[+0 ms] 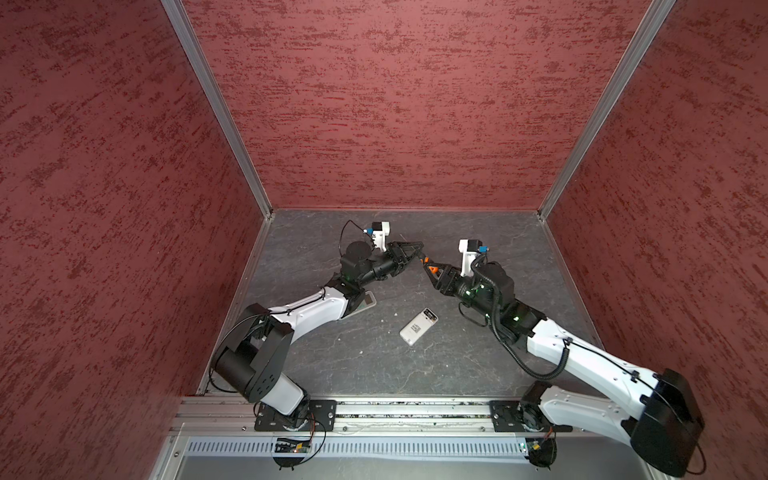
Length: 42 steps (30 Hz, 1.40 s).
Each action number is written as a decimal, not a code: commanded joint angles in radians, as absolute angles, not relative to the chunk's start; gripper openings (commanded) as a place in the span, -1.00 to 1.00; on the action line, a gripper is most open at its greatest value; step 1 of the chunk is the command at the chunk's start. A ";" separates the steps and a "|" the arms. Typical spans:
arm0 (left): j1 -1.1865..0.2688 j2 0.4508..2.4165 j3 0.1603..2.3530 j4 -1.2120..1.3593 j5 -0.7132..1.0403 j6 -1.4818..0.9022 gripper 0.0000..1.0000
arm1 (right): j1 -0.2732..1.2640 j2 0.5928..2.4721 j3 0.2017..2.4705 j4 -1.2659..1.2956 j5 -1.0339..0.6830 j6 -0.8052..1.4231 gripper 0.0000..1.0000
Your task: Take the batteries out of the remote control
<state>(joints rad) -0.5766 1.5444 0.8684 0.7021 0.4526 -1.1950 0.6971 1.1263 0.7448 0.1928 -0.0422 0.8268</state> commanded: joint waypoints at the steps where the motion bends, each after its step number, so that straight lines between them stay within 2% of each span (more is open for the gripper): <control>1: -0.586 1.523 0.871 0.734 0.442 -1.163 -1.00 | 0.691 1.138 0.764 0.301 -0.074 0.888 -0.13; 9: -0.607 1.529 0.867 0.739 0.440 -1.160 -1.00 | 0.690 1.175 0.790 0.336 -0.071 0.884 -0.29; 17: -0.611 1.523 0.855 0.739 0.440 -1.159 -1.00 | 0.691 1.154 0.767 0.330 -0.022 0.871 -0.92; 19: -0.610 1.525 0.853 0.737 0.441 -1.159 -1.00 | 0.690 1.148 0.767 0.318 -0.022 0.861 -1.00; 22: -0.609 1.518 0.854 0.721 0.445 -1.152 -0.96 | 0.691 1.142 0.771 0.282 -0.025 0.839 -1.00; 25: -0.607 1.493 0.860 0.670 0.434 -1.120 -0.69 | 0.690 1.131 0.771 0.232 -0.028 0.818 -1.00; 30: -0.582 1.442 0.854 0.595 0.428 -1.082 0.21 | 0.690 1.089 0.770 0.139 -0.031 0.779 -1.00; 32: -0.571 1.400 0.841 0.545 0.418 -1.050 0.43 | 0.690 1.069 0.781 0.071 -0.026 0.757 -1.00; 36: -0.546 1.292 0.827 0.323 0.416 -0.947 0.58 | 0.689 1.030 0.806 -0.092 -0.019 0.703 -1.00; 42: -0.557 1.137 0.842 -0.219 0.397 -0.723 0.68 | 0.686 0.993 0.927 -0.467 -0.004 0.563 -1.00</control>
